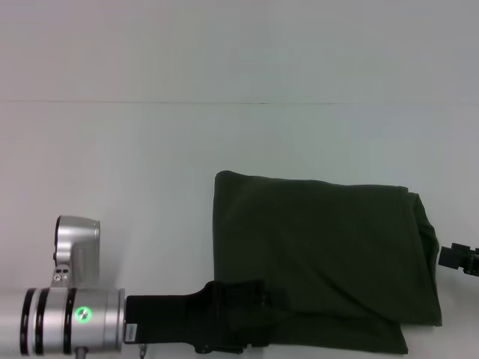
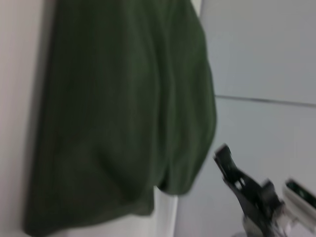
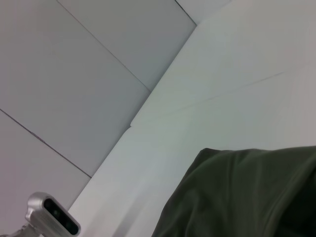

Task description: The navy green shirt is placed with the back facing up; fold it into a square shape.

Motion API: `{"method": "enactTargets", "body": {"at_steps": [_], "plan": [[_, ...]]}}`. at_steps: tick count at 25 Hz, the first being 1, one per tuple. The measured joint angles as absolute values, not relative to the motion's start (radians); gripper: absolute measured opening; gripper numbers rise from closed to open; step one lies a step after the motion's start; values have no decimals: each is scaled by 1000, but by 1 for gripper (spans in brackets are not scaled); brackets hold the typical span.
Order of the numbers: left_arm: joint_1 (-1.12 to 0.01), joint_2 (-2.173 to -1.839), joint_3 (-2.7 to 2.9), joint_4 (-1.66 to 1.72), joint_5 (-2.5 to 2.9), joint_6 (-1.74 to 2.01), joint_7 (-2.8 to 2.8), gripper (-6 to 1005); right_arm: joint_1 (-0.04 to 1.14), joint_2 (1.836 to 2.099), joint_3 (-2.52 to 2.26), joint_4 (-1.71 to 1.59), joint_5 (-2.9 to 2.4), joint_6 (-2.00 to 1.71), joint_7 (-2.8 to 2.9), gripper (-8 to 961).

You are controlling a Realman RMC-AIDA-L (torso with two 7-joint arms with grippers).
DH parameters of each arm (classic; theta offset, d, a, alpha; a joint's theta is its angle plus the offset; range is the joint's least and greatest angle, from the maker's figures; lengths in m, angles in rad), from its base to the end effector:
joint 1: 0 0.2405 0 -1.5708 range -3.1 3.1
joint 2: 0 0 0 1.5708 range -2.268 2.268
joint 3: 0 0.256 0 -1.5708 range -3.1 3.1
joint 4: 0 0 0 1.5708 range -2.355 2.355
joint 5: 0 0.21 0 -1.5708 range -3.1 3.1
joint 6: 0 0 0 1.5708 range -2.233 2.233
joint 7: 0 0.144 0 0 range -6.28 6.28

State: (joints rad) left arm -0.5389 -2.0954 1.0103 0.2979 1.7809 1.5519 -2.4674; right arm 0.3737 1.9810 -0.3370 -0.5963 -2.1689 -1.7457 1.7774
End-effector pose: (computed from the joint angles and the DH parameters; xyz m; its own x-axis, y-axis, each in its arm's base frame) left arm -0.2511 0.2707 -0.0817 -0.1790 0.9838 0.0067 0.8327 0.1478 0.5336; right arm 0.3414 0.2661 0.0567 0.3308 -0.7309 -0.5969 -0.8702 -0.4810 0.1068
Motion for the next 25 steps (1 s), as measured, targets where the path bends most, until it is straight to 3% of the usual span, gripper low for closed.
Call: {"method": "enactTargets", "body": {"at_steps": [5,25], "plan": [[-514,-2119,979,288,1777,1484,-2490,926,368,1981,-338,-596,-2169,-1746,1778,947],[-520,-2119,1025,279,1778,1336,-2590,922,362,1976,-340,-597,-2169,-1747,1771,946]]}}
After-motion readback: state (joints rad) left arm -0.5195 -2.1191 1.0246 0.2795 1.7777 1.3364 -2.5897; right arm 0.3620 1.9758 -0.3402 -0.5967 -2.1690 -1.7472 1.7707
